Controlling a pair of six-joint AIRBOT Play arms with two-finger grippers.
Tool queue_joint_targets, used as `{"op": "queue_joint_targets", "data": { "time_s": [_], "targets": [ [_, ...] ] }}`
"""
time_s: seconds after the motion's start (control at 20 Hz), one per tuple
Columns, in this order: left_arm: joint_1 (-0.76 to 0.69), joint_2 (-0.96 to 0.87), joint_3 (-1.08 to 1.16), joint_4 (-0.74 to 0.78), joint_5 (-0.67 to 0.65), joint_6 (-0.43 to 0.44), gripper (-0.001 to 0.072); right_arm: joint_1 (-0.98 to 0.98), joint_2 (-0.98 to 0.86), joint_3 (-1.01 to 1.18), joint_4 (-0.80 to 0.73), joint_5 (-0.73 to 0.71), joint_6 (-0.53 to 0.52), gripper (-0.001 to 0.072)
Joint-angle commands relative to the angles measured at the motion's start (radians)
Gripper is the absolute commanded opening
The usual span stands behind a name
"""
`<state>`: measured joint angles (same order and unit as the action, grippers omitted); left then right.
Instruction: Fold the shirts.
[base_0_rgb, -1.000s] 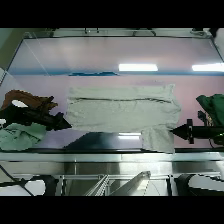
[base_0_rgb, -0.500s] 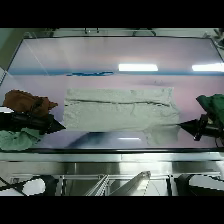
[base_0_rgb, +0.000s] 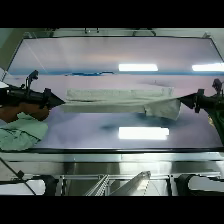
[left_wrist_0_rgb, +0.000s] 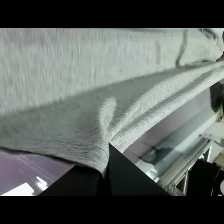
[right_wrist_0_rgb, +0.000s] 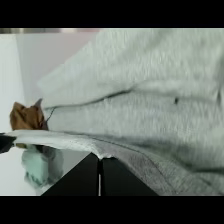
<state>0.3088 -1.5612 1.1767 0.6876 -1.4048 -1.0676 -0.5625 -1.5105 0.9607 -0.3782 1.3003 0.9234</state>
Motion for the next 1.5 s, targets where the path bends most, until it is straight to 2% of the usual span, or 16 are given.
{"op": "queue_joint_targets", "data": {
  "time_s": [0.0, 0.25, 0.35, 0.4, 0.45, 0.5, 0.65, 0.7, 0.8, 0.85, 0.9, 1.2, 1.25, 1.3, 1.35, 1.45],
  "targets": [
    [-0.034, -0.183, 0.206, -0.008, 0.017, -0.034, 0.002, 0.089, -0.121, 0.172, 0.008, -0.162, 0.012, 0.0015],
    [-0.07, -0.418, 0.422, -0.008, -0.019, -0.042, 0.0023, 0.138, -0.279, 0.219, -0.021, -0.183, -0.034, 0.0016],
    [-0.076, -0.481, 0.51, -0.008, -0.096, -0.076, 0.0277, 0.142, -0.297, 0.219, -0.094, -0.146, -0.034, 0.0018],
    [-0.072, -0.497, 0.55, -0.008, -0.135, -0.093, 0.0286, 0.136, -0.294, 0.224, -0.13, -0.122, -0.034, 0.0064],
    [-0.063, -0.504, 0.591, -0.008, -0.167, -0.112, 0.0286, 0.121, -0.29, 0.244, -0.157, -0.08, -0.031, 0.0202],
    [-0.051, -0.503, 0.634, -0.008, -0.194, -0.13, 0.0286, 0.098, -0.284, 0.274, -0.176, -0.032, -0.029, 0.0265],
    [-0.01, -0.494, 0.768, -0.008, -0.244, -0.207, 0.0285, 0.026, -0.267, 0.389, -0.353, -0.01, 0.063, 0.0623],
    [-0.006, -0.483, 0.792, -0.008, -0.244, -0.217, 0.0284, 0.017, -0.267, 0.401, -0.393, -0.031, 0.101, 0.0646],
    [-0.016, -0.449, 0.784, -0.008, -0.214, -0.216, 0.0274, 0.027, -0.286, 0.4, -0.391, -0.039, 0.103, 0.0645],
    [-0.027, -0.433, 0.765, -0.008, -0.188, -0.216, 0.0088, 0.047, -0.304, 0.4, -0.386, -0.033, 0.104, 0.0645],
    [-0.047, -0.421, 0.744, -0.008, -0.165, -0.215, 0.0003, 0.075, -0.325, 0.4, -0.384, -0.027, 0.108, 0.0645],
    [-0.303, -0.414, 0.565, -0.008, -0.093, -0.206, 0.0004, 0.278, -0.415, 0.4, -0.32, -0.018, 0.109, 0.0598],
    [-0.357, -0.414, 0.53, -0.008, -0.034, -0.188, 0.0004, 0.298, -0.417, 0.4, -0.313, -0.021, 0.1, 0.0451],
    [-0.412, -0.414, 0.497, -0.007, 0.048, -0.17, 0.0004, 0.308, -0.417, 0.402, -0.313, -0.02, 0.098, 0.0203],
    [-0.472, -0.414, 0.468, -0.006, 0.142, -0.168, 0.0004, 0.313, -0.417, 0.407, -0.313, -0.015, 0.099, 0.0021],
    [-0.573, -0.429, 0.445, 0.001, 0.304, -0.169, 0.0006, 0.308, -0.41, 0.417, -0.31, 0.008, 0.099, 0.0016]
  ]
}}
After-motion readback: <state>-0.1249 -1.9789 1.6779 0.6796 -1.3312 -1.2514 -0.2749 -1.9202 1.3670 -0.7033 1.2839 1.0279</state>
